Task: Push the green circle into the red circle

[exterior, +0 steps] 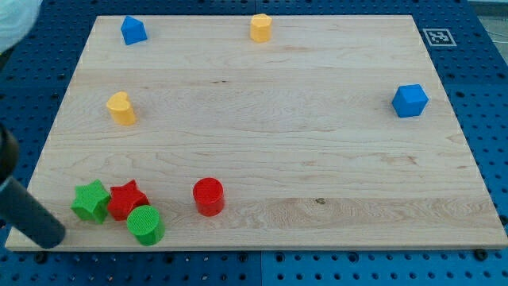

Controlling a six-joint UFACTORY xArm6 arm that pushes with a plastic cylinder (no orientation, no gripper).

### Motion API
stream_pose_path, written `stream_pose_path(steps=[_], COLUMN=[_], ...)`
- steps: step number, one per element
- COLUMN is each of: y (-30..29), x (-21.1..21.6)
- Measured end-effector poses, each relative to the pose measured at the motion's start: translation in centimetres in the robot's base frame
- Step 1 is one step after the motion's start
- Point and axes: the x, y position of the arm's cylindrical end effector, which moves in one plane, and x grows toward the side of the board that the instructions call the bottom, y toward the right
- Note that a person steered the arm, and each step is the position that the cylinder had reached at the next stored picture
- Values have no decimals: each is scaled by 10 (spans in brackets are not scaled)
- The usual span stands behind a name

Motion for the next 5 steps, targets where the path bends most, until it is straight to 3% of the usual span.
stream_pose_path(steps=[5], y=[82], x=[0])
